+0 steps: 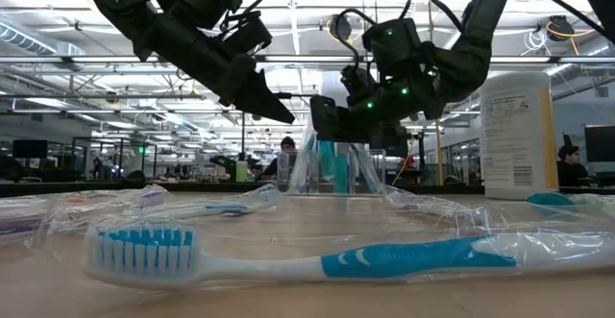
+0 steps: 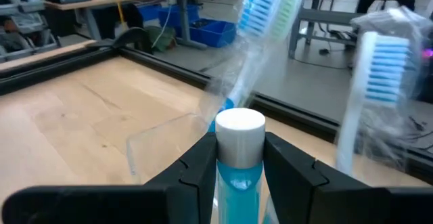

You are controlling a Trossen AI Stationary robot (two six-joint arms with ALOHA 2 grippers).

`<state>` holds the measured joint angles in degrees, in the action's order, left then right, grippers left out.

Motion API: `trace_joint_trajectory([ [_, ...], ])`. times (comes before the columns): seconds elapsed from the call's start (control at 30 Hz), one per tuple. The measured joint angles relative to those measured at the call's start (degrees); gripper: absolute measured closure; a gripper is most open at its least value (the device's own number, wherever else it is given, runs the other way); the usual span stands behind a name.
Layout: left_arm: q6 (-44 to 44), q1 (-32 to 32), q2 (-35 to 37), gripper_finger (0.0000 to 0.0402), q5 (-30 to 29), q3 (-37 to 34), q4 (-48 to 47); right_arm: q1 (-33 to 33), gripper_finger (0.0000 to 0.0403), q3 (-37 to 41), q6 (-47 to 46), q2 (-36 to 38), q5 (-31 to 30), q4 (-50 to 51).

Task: Pick & Place toothbrushing station
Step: Put the left mouthwash into the middle section of the transparent organizer, then put the right purple toothbrush into the right section of the transparent organizer

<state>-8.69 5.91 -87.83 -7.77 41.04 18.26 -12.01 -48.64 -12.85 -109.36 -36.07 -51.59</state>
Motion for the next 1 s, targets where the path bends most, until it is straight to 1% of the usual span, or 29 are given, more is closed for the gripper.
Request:
trace_joint_trajectory([
  [0.27, 0.00, 0.01, 0.00, 0.0162, -0.02, 0.00, 0.00, -0.07, 0.0298, -0.04, 0.51, 0.04, 0.19, 1.11],
  [0.5, 0.00, 0.02, 0.00, 0.0162, -0.03, 0.00, -0.01, -0.04, 0.0268, -0.04, 0.71, 0.09, 0.25, 1.45],
  [0.67, 0.00, 0.02, 0.00, 0.0163, -0.04, 0.00, 0.00, -0.04, 0.0256, -0.04, 1.71, 0.07, 0.28, 1.59],
  [0.9, 0.00, 0.02, 0.00, 0.0162, -0.04, 0.00, -0.02, -0.04, 0.0254, -0.02, 2.39, 0.05, 0.28, 1.33],
  [1.0, 0.00, 0.00, 0.00, 0.0163, -0.04, 0.00, 0.00, -0.04, 0.0254, 0.08, 4.19, -0.09, 0.30, -0.14],
])
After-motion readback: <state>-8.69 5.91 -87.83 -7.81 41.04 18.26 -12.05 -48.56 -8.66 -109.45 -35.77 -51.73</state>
